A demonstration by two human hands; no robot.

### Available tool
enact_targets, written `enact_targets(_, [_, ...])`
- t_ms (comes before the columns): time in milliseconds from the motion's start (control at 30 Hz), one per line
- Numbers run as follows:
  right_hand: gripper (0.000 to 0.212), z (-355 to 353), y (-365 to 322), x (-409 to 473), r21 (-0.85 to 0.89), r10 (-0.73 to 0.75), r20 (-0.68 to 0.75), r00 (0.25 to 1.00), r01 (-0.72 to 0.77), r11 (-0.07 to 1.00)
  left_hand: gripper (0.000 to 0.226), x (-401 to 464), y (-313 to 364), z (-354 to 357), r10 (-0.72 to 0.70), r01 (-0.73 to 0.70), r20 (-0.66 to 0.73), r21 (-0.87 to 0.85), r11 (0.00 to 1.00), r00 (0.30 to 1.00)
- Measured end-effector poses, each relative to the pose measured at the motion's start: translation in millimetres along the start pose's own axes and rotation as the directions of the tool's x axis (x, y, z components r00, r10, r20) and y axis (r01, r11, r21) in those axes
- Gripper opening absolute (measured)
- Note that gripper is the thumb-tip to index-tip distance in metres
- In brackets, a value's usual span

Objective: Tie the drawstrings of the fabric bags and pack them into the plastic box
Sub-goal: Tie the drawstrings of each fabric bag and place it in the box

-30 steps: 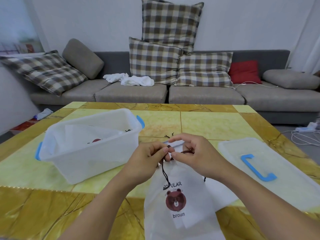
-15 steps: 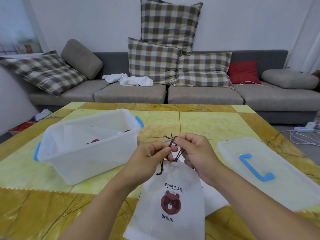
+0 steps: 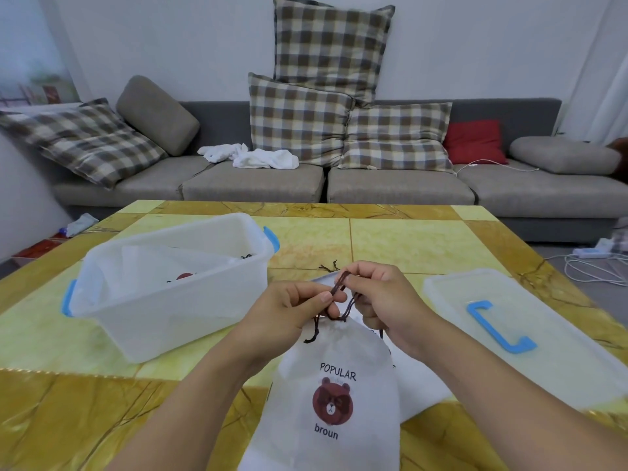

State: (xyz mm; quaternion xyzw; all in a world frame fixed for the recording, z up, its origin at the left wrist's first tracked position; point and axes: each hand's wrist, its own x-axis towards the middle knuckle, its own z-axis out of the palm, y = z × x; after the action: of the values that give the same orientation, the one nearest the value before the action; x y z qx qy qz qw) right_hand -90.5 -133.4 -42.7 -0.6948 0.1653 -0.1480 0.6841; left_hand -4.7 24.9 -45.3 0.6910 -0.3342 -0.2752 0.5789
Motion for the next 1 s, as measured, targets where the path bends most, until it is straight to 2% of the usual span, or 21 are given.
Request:
enact_targets(100, [0.015,3,-1,0,0.172,0.065,-0.002,0.998,-0.064,0.983,0.021,1,0,0,-0.013,0.013,-0.004,-0.066,0.998,1.000])
enact_targets(167, [0.014,3,-1,0,0.223,0.080,-0.001,0.997,-0.078,0.972,0.017,2,0,0,-0.009,0.006,-0.039,-0.088,0.996,0.999])
enact_targets(333, [0.010,-3,-2,4,0.121,0.116,0.030,0.993,-0.119,0.985,0.015,2,2,0,0.002,-0.019,-0.094,-0.176,0.984,0.996])
enact_targets(433, [0.016,-13,-8,4,0.068,0.157,0.041,0.987,-0.159,0.985,0.005,3,2,0,-0.013,-0.012,-0.134,-0.187,0.982,0.991])
enact_targets(500, [0.019,-18,-12,1,-0.017,0.088,0.036,0.995,-0.087,0.996,0.009,4,0,-1,-0.035,0.012,-0.144,-0.160,0.987,0.989])
enact_targets(567, [0.020,-19,-16,-5,-0.149,-0.064,0.038,0.997,0.069,0.986,0.014,3,0,1,-0.035,0.020,-0.137,-0.110,0.994,0.990])
enact_targets(633, [0.018,-16,-18,-8,-0.295,-0.252,0.061,0.966,0.259,0.920,0.015,2,2,3,-0.015,0.009,-0.114,-0.059,0.998,0.993])
enact_targets(700, [0.019,-11,-17,-9,-0.395,-0.370,0.093,0.924,0.376,0.839,0.010,0,4,5,0.004,-0.006,-0.051,-0.036,0.999,0.999])
enact_targets(767, [0.019,-4,-16,-11,-0.414,-0.393,0.131,0.910,0.411,0.813,0.014,-3,6,9,0.034,-0.034,-0.003,-0.005,0.999,0.999])
enact_targets(833, [0.016,1,-14,-13,-0.405,-0.389,0.175,0.905,0.426,0.809,0.006,-3,6,14,0.048,-0.045,-0.060,0.043,0.998,0.997])
enact_targets(867, [0.015,2,-13,-13,-0.400,-0.392,0.184,0.901,0.433,0.808,0.012,-2,6,15,0.040,-0.033,-0.115,0.068,0.997,0.992])
enact_targets(933, [0.015,3,-11,-12,-0.391,-0.407,0.152,0.901,0.433,0.812,0.021,-2,6,17,0.000,0.014,-0.189,0.071,0.997,0.982])
enact_targets(1000, [0.015,1,-8,-8,-0.390,-0.413,0.073,0.908,0.407,0.826,0.023,0,7,17,-0.053,0.053,-0.211,-0.004,0.999,0.976])
